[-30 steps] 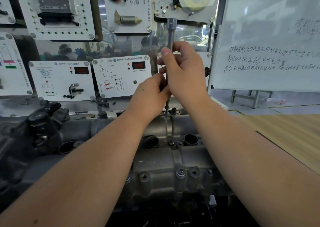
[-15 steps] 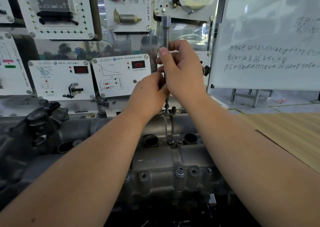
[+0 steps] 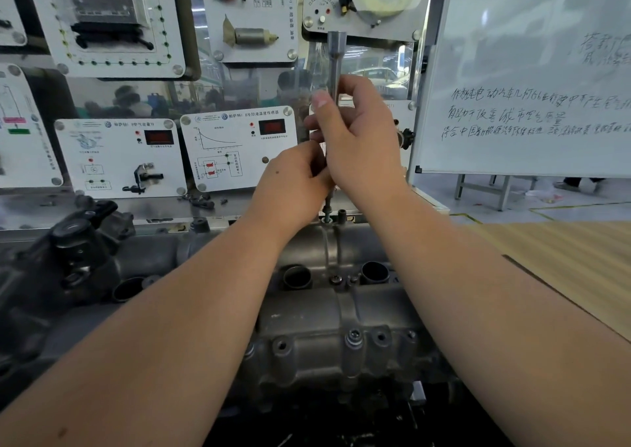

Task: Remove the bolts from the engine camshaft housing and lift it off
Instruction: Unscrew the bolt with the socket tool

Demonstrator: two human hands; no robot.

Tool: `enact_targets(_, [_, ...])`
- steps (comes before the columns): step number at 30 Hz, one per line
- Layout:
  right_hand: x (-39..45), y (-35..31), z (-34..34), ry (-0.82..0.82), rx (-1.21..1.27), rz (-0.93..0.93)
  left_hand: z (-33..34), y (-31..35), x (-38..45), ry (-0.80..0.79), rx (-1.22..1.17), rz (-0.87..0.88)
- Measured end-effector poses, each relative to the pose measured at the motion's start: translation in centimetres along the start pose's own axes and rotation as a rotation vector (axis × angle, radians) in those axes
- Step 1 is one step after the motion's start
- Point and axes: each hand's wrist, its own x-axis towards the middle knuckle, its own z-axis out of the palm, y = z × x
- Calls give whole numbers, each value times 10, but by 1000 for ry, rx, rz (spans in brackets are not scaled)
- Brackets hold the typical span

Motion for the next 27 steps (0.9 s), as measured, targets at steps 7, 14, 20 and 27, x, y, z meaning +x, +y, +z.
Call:
enact_targets(7, [3, -1, -4, -5, 39, 19, 4, -1, -4, -12, -72, 10])
enact_targets(14, [1, 1, -2, -4, 22, 1, 0, -2, 0, -9, -11, 24])
enact_targets(20, [3, 0, -3, -21, -20, 41, 3, -3, -4, -2, -42, 43])
enact_targets(27, [2, -2, -2, -35, -94, 20, 0, -2, 1, 17, -15, 21])
